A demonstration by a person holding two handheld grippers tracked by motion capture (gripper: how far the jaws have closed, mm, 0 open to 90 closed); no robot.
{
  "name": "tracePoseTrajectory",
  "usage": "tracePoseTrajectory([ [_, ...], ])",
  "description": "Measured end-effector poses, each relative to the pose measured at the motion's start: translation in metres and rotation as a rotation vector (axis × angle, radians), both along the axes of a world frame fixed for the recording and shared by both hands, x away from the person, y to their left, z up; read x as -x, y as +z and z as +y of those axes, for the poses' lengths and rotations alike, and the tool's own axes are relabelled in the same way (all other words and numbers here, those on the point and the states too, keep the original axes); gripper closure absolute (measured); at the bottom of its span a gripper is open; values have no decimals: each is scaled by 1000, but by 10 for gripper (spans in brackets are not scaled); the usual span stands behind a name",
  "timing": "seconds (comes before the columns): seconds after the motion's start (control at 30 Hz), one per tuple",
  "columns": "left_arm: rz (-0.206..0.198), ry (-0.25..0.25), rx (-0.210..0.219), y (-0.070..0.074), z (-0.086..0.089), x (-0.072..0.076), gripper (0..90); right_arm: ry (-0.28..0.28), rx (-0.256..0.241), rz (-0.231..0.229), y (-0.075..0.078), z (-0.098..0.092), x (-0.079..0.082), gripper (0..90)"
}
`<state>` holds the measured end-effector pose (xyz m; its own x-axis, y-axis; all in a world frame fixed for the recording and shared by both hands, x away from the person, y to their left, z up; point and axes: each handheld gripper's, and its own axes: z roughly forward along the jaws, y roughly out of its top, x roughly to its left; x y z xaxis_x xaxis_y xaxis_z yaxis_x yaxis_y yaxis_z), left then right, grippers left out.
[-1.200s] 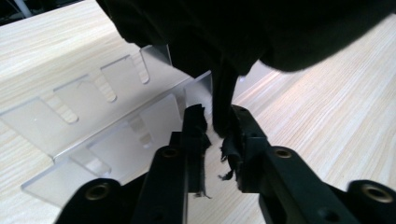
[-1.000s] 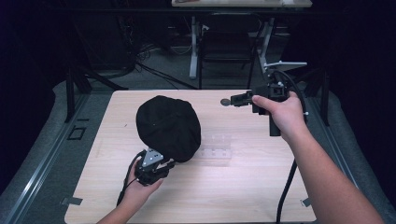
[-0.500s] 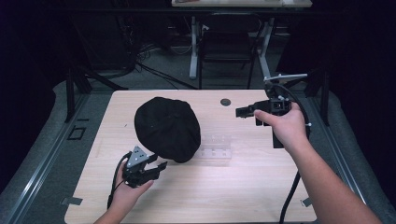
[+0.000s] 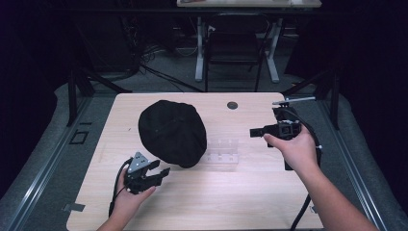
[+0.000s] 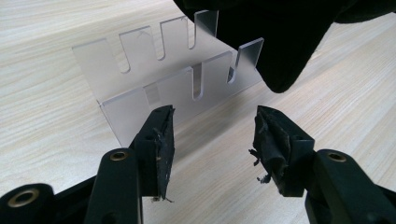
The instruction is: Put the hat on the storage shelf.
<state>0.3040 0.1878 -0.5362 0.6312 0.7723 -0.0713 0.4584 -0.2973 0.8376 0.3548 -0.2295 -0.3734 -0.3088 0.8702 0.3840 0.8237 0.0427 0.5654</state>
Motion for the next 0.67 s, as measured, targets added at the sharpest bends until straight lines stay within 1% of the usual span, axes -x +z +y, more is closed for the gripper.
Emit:
tracePoseTrajectory([
  [0.03,0,0,0,0,0,0,481,0,0,0,0,0,0,659],
  [0.07,3,0,0,-1,0,0,481,-7,25,-7,-5,-2,2,619],
  [0.1,3,0,0,-1,0,0,482,-7,25,-7,-5,-2,2,619],
  [0.13,3,0,-2,-1,0,0,482,-9,36,-18,-8,-3,3,595],
  [0.17,3,2,-5,-1,-1,0,481,-14,53,-19,-14,-4,4,580],
  [0.2,3,2,-5,-1,-1,0,481,-18,53,-14,-17,-5,4,558],
  [0.23,3,2,-6,-2,-1,0,481,-19,76,-6,-19,-6,4,539],
  [0.3,2,1,-8,-2,-1,0,482,-27,123,-23,-22,-5,6,509],
  [0.33,2,-2,-10,-2,-2,0,481,-31,139,-35,-23,-5,6,498],
  [0.37,2,-2,-10,-2,-2,0,481,-31,139,-35,-23,-5,6,498],
  [0.4,4,-2,-9,-2,-2,0,480,-35,118,-30,-28,-6,7,472],
  [0.47,3,-4,-12,-2,-3,0,480,-36,115,-24,-30,-7,7,468],
  [0.53,1,-10,-14,-2,-4,1,478,-45,141,-24,-36,-8,8,464],
  [0.57,1,-10,-14,-2,-4,1,477,-45,141,-24,-36,-8,8,464],
  [0.6,-1,-12,-14,-2,-4,1,477,-46,166,-18,-37,-9,8,462],
  [0.67,1,-14,-21,-1,-5,2,473,-47,197,-32,-37,-9,12,458],
])
